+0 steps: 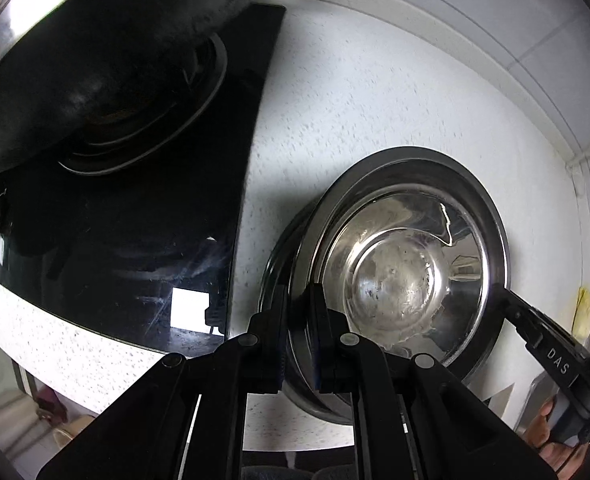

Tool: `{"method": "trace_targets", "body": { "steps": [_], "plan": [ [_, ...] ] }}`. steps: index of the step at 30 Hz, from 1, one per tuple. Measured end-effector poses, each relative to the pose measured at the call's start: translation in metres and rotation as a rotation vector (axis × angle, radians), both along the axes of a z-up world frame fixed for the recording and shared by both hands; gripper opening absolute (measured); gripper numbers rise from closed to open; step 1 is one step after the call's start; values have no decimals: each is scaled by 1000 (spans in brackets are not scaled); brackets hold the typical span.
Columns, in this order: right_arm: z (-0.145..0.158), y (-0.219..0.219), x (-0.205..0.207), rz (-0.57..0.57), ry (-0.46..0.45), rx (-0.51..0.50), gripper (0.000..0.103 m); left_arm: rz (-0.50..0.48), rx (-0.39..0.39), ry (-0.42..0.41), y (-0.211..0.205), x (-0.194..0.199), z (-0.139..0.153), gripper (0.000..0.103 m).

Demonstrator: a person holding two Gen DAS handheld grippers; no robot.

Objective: Organize plates and bowls

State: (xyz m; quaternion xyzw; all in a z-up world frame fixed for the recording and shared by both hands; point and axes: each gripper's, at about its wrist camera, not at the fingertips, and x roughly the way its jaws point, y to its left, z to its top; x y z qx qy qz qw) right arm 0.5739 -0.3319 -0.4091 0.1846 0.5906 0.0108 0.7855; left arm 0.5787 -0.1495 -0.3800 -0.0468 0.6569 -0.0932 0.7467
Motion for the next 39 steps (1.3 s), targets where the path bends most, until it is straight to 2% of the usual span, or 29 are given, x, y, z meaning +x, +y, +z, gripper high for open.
{"method": "trace_targets", "body": {
  "steps": [3, 12, 19, 22, 24, 26, 28, 30, 31, 32, 34, 35, 36, 39],
  "plan": [
    [-8, 3, -5, -10, 19, -13, 8, -15, 1, 23, 4, -6, -12, 7],
    [-14, 1, -15, -21, -13, -9, 8, -37, 48, -66, -2, -26, -3, 7],
    [-12, 3, -24, -10, -45, -28, 12, 5, 58, -149, -4, -45, 2, 8],
    [-12, 2, -26, -19, -43, -13, 23, 8, 79, -193, -6, -53, 6, 9],
    [-10, 0, -29, -25, -53, -13, 24, 9, 85, -214, -6, -57, 10, 13],
    [-5, -3, -33, -26, -66, -10, 25, 22, 76, -219, -4, -61, 13, 34],
    [1, -8, -39, -34, -75, -3, 26, 34, 72, -232, -2, -63, 19, 42],
    [5, -11, -43, -40, -81, -10, 27, 45, 76, -245, 0, -66, 23, 43],
    [9, -13, -47, -45, -87, -12, 29, 48, 77, -245, 1, -69, 25, 49],
    [11, -16, -50, -50, -89, -8, 32, 54, 72, -247, 3, -73, 29, 56],
    [15, -22, -60, -62, -98, 4, 41, 66, 67, -260, 6, -79, 35, 63],
    [18, -24, -65, -67, -103, 4, 49, 72, 66, -272, 8, -84, 39, 67],
    [21, -27, -73, -71, -113, 7, 52, 75, 65, -281, 9, -89, 43, 68],
    [27, -32, -91, -77, -127, 5, 55, 82, 64, -306, 14, -107, 57, 69]
  ]
}}
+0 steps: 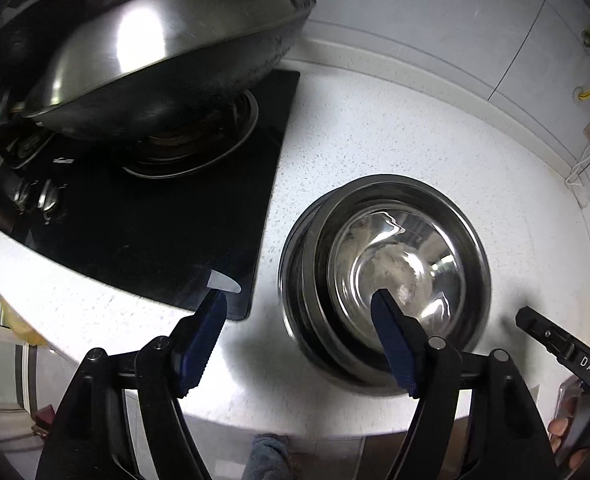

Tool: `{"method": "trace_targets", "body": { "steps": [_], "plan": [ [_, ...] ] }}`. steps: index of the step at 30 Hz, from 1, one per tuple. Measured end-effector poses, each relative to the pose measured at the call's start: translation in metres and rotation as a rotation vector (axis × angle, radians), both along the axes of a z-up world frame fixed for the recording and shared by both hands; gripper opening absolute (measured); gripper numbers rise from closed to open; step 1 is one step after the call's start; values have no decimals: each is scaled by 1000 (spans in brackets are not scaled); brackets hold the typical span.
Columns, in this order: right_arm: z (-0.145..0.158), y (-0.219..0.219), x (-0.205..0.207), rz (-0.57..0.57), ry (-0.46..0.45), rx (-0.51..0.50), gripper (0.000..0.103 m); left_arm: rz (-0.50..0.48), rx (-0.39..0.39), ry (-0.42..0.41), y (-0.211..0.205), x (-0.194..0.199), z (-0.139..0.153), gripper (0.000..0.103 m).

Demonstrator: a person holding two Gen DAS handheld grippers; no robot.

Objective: Organize plates and bowls

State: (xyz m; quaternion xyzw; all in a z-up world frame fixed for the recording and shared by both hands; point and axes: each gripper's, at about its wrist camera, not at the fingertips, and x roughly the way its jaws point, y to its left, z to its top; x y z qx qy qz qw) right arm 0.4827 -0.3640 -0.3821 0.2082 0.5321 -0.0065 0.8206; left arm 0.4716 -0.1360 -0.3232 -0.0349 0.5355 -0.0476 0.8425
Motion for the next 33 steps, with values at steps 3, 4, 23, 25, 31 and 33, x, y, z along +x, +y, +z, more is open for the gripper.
{"method": "trace_targets", "body": {
  "steps": [3, 4, 23, 25, 31, 33],
  "plan": [
    [7, -5, -22, -14, -15, -3, 55, 4, 5, -25, 3, -22, 13, 69],
    [10, -7, -31, -19, -21, -7, 55, 6, 12, -37, 4, -31, 18, 69],
    [149, 20, -183, -191, -442, -98, 55, -27, 97, -507, 48, -167, 167, 70],
    [174, 39, -212, -224, -533, -117, 55, -41, 90, -568, 57, -185, 181, 72],
    [216, 91, -274, -273, -661, -226, 55, -109, 65, -744, 81, -239, 216, 85],
    [223, 104, -290, -277, -681, -249, 55, -129, 57, -782, 88, -256, 225, 86]
  ]
}}
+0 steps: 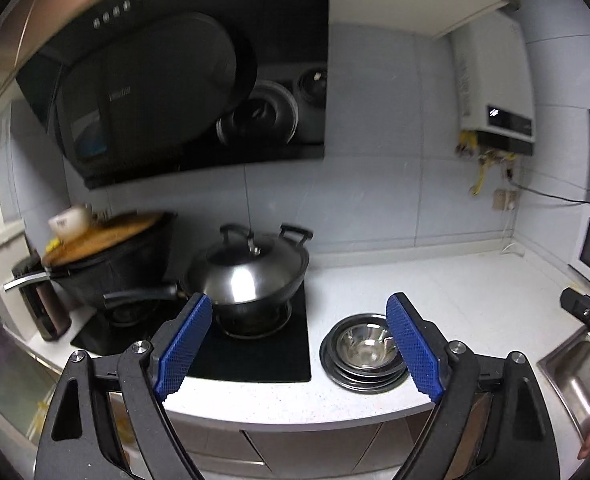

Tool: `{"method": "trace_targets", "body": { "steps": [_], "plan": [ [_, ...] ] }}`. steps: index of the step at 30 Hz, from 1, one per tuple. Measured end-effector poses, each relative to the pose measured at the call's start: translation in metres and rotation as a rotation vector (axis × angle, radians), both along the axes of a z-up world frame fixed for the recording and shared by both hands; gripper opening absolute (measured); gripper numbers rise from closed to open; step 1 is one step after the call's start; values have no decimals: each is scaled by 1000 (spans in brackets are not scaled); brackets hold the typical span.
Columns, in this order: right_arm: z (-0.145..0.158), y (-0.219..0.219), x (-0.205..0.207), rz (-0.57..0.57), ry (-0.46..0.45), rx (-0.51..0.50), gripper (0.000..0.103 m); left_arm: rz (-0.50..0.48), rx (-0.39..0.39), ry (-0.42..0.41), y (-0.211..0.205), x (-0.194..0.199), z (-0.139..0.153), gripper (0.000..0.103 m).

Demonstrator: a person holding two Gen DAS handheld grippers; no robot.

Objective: Organize plates and bowls

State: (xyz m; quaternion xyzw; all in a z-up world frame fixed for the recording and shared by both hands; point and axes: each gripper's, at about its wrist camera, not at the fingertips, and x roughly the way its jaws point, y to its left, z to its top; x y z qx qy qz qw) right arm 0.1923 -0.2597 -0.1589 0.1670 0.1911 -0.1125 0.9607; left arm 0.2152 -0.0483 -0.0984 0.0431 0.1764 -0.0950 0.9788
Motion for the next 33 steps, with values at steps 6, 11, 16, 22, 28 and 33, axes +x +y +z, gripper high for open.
{"method": "trace_targets", "body": {
  "steps": [6, 11, 16, 22, 28, 33],
  "plan": [
    [16, 24, -39, -5, -44, -17, 55, -26, 3, -81, 14, -42, 16, 96],
    [21, 32, -59, -9, -68, -12, 55, -6, 12, -118, 24, -65, 22, 96],
    [23, 35, -80, 8, -78, -16, 55, 25, -25, -116, 33, -81, 26, 101],
    [25, 34, -100, 20, -82, -29, 55, 61, -48, -120, 35, -98, 24, 101],
    [20, 29, -106, 27, -75, -26, 55, 80, -26, -107, 27, -107, 18, 101],
    [15, 26, -107, 46, -58, -26, 55, 101, -25, -85, 24, -108, 13, 101]
  ]
}}
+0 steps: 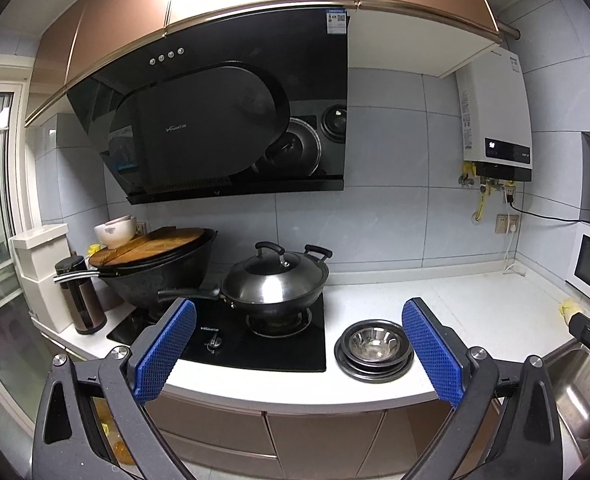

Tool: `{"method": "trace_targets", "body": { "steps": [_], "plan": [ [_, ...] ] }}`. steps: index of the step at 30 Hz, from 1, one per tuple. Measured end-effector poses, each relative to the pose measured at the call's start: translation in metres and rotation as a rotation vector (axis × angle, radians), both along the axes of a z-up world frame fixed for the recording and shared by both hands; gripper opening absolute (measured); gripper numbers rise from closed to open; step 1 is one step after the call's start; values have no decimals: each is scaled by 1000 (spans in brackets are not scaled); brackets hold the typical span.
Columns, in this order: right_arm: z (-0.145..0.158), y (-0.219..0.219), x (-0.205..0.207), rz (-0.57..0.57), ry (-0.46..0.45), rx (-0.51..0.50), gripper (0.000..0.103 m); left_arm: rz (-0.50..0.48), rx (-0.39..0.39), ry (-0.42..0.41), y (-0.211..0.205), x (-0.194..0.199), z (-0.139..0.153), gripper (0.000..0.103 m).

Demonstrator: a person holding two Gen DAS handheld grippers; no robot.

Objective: Organize plates and bowls

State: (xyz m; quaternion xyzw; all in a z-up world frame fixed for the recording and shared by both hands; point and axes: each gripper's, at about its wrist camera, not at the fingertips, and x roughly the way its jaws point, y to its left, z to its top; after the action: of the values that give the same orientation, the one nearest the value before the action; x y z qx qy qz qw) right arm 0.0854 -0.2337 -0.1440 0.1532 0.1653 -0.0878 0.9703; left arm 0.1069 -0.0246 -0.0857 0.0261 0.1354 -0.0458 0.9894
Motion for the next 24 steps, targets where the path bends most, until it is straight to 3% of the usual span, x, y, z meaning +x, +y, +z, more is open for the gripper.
{"method": "trace_targets", "body": {
  "steps": [24],
  "plan": [
    [-10, -9, 0, 14, 30, -5, 55, 28, 14, 10, -7, -4, 1, 102]
  ]
}}
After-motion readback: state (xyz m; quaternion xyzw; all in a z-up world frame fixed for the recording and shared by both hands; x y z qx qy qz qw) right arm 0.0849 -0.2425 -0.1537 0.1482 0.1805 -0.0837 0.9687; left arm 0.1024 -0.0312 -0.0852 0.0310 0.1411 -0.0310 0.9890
